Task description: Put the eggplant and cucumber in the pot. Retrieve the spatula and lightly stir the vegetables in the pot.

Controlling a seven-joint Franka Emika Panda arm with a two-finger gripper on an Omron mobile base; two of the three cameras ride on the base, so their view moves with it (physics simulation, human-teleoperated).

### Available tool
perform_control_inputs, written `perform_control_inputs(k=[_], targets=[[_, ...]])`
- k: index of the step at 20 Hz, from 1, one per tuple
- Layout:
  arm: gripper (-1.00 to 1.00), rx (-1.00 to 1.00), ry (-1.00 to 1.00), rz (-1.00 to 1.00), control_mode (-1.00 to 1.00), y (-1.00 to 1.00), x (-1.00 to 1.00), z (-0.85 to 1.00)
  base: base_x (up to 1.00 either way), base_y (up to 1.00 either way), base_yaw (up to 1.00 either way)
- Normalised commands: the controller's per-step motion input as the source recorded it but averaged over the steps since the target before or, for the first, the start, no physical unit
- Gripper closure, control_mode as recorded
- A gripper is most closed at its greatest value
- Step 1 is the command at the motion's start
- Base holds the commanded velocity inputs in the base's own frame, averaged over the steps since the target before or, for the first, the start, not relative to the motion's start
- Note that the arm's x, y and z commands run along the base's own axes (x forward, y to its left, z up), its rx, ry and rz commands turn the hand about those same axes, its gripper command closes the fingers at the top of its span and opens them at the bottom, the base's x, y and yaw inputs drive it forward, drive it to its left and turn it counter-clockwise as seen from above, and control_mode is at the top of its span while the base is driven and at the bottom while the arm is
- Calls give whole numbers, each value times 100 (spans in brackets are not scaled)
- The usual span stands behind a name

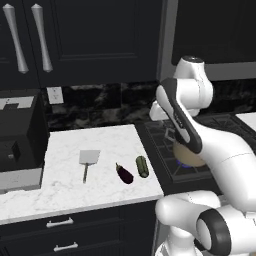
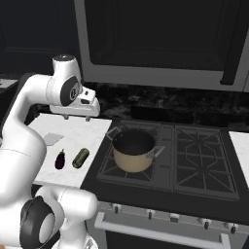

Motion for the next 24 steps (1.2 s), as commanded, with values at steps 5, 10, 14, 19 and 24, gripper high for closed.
perform_control_inputs(k=[5, 10, 14, 19, 24], targets=[[-100, -1, 7, 1, -100, 56, 0, -59, 0, 0, 0], [-100, 0, 13, 2, -100, 70, 0, -73, 0, 0, 0], [-100, -1, 15, 2, -100, 61, 3, -74, 0, 0, 0], [-100, -4, 17, 1, -100, 50, 13, -66, 0, 0, 0], [-100, -5, 9, 0, -100, 32, 3, -53, 0, 0, 0]])
